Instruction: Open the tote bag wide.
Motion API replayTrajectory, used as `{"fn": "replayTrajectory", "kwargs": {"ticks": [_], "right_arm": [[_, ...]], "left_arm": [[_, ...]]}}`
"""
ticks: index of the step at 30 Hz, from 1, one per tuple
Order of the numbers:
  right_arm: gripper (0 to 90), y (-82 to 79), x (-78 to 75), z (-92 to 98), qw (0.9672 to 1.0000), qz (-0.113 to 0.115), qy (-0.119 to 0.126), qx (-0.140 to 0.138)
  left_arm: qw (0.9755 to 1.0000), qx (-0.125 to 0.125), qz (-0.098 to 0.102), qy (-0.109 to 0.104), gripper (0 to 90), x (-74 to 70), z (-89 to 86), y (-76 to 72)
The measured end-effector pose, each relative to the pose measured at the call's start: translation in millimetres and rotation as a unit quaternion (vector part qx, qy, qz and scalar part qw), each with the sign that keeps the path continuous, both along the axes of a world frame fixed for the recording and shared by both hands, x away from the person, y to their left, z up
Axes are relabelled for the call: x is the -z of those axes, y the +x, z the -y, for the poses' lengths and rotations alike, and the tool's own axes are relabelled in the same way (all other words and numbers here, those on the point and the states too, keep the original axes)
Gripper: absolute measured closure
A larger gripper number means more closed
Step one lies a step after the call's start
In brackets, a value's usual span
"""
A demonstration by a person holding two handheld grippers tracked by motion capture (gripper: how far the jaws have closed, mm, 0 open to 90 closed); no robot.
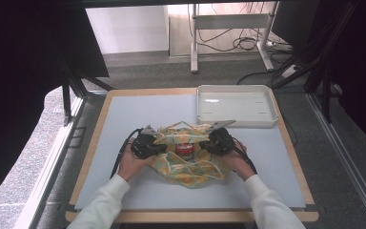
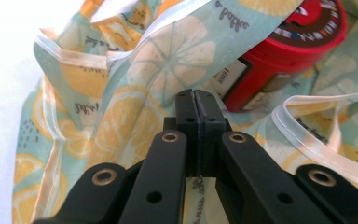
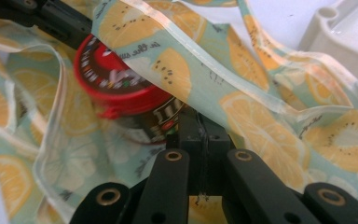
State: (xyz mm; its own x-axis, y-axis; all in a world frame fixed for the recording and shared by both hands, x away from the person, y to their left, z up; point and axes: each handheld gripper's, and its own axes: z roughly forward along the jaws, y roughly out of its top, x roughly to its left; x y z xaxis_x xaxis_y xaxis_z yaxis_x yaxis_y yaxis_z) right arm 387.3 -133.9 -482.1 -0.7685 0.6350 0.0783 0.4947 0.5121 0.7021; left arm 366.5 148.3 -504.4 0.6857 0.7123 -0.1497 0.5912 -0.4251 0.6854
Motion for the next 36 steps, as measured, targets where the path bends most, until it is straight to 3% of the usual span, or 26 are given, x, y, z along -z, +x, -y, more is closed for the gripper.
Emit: {"fn": "replayTrajectory", "kwargs": {"ticks": [15, 24, 32, 36], "right_arm": [[88.8, 27.2, 8.0, 6.0, 0.9987, -0.013, 0.015, 0.047], [88.9, 42.7, 31.2, 9.3, 0.9951, -0.047, 0.001, 0.087], [89.0, 42.1, 36.4, 13.8, 0.9939, -0.062, -0.003, 0.091], [88.9, 42.1, 36.7, 12.8, 0.9944, -0.056, -0.004, 0.090]], "left_arm": [[0.9995, -0.030, -0.002, 0.000, 90.0, 6.3, -5.6, 16.2], [0.9986, -0.038, -0.037, 0.006, 90.0, 19.0, -10.2, 24.9], [0.9978, -0.042, -0.051, 0.000, 90.0, 24.4, -17.2, 23.0], [0.9978, -0.040, -0.053, 0.001, 90.0, 24.9, -14.6, 23.1]]}}
